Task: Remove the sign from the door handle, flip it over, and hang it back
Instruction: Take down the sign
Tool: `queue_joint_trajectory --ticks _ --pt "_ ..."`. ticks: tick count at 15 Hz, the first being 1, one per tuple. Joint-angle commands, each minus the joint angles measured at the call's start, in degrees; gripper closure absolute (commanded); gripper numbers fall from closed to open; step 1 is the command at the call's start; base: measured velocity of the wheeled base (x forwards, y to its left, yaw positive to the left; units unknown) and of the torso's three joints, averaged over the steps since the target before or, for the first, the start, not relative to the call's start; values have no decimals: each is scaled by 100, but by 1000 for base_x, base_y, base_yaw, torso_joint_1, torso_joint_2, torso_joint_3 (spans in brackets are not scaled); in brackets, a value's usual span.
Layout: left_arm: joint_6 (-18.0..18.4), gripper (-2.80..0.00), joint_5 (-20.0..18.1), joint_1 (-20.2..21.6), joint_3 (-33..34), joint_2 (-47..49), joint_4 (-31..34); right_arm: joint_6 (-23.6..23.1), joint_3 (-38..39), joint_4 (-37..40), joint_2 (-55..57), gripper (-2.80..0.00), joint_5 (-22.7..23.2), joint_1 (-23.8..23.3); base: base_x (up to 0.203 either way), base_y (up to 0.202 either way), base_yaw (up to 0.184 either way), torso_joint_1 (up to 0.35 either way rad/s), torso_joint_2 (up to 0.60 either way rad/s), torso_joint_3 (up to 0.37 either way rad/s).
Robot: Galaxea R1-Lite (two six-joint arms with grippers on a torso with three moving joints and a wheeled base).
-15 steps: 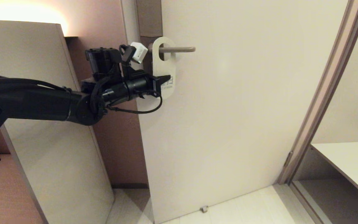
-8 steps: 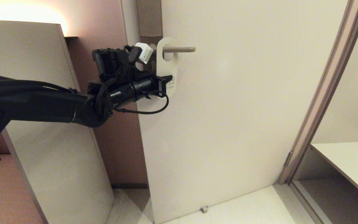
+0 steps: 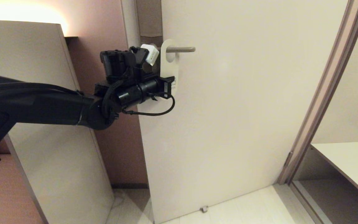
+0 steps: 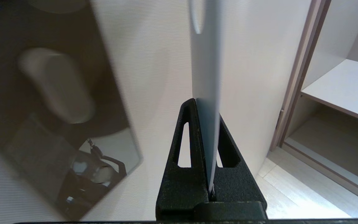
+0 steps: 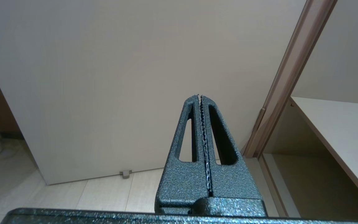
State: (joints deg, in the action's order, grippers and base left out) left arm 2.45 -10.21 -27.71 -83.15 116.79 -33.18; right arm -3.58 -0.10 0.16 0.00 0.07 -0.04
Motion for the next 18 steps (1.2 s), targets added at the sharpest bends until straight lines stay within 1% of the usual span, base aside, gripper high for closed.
queue_joint_trajectory --ticks 1,5,7,14,18 --pt "1 0 161 -104 -14 31 -22 -2 1 2 8 0 2 -4 0 0 0 0 0 0" --pt "4 0 648 -208 -24 72 -30 -2 1 2 0 0 2 -1 0 0 0 0 0 0" --pt "5 0 816 -250 -26 80 -30 -2 1 2 0 0 2 -4 0 0 0 0 0 0" --pt "10 0 854 -411 -122 63 -22 -2 1 2 0 0 2 4 0 0 0 0 0 0" --pt "75 0 854 -530 -396 95 175 -2 1 2 0 0 2 -4 0 0 0 0 0 0"
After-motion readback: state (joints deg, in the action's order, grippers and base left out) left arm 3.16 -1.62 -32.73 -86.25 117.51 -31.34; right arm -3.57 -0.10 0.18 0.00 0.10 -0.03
